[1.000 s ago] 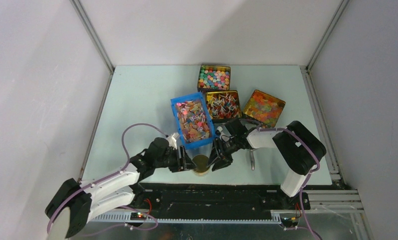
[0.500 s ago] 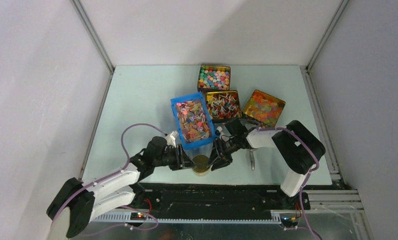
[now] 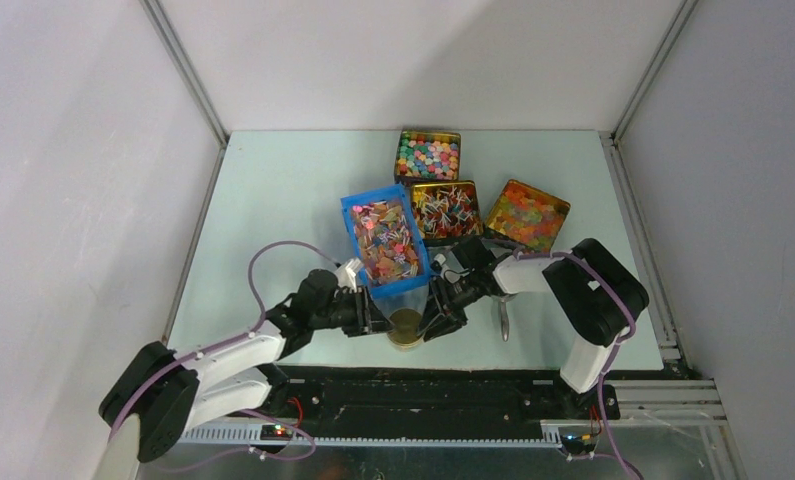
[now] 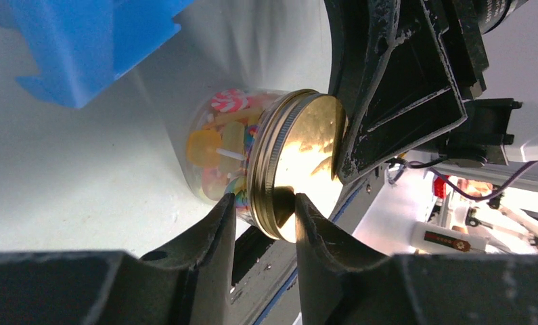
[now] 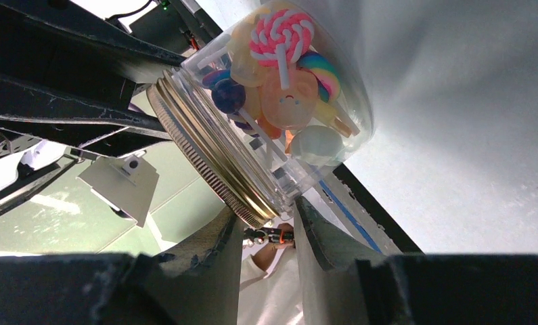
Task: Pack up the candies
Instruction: Close the bottle lid on the packing bottle.
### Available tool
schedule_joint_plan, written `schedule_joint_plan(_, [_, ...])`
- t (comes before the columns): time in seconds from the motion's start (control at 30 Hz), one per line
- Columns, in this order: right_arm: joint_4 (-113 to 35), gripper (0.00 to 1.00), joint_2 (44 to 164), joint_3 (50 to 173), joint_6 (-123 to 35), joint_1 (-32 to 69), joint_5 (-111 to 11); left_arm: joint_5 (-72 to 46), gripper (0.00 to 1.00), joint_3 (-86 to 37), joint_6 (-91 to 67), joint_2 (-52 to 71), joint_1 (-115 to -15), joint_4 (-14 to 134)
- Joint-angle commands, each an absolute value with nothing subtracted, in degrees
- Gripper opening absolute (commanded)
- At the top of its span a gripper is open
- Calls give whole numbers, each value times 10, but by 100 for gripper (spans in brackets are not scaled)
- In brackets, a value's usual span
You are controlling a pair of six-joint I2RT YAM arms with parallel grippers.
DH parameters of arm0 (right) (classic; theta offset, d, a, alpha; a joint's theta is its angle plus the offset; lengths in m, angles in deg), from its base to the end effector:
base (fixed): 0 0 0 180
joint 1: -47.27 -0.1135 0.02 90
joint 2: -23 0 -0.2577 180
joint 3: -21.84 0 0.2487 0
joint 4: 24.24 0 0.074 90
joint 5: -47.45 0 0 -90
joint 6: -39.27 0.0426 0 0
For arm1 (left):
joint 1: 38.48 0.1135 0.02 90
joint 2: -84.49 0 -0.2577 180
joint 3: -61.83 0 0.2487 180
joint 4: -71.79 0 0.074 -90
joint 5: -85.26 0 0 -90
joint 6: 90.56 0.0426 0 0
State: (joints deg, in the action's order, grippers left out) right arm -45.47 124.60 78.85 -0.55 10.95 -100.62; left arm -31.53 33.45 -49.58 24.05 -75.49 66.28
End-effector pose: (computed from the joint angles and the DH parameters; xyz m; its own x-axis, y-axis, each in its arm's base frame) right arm 0.2110 0.2000 0.1033 -0.9264 -0.1769 0.3324 0.1846 0.5560 0.8104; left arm 0.1421 -0.1312 0.1373 -0.9403 -0.1351 -0.3123 0.1719 0.6035 -0.7786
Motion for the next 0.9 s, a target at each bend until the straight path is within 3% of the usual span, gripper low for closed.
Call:
schedule_joint_plan(0.0, [-505, 33, 1250, 785, -48, 119, -903, -235, 25, 335, -460, 209, -796, 564])
schedule_joint_plan(0.47, [-588, 35, 1176, 745, -114, 182, -856, -206, 29, 221, -455, 94, -884, 568])
schedule_joint_plan(0.67, [-604, 52, 1125, 743, -131, 190, -862, -206, 34, 189, -435, 73, -894, 555])
schedule_joint_plan(0.87, [-613, 73, 1075, 748, -121, 189, -859, -142, 65, 151, -404, 131, -894, 472])
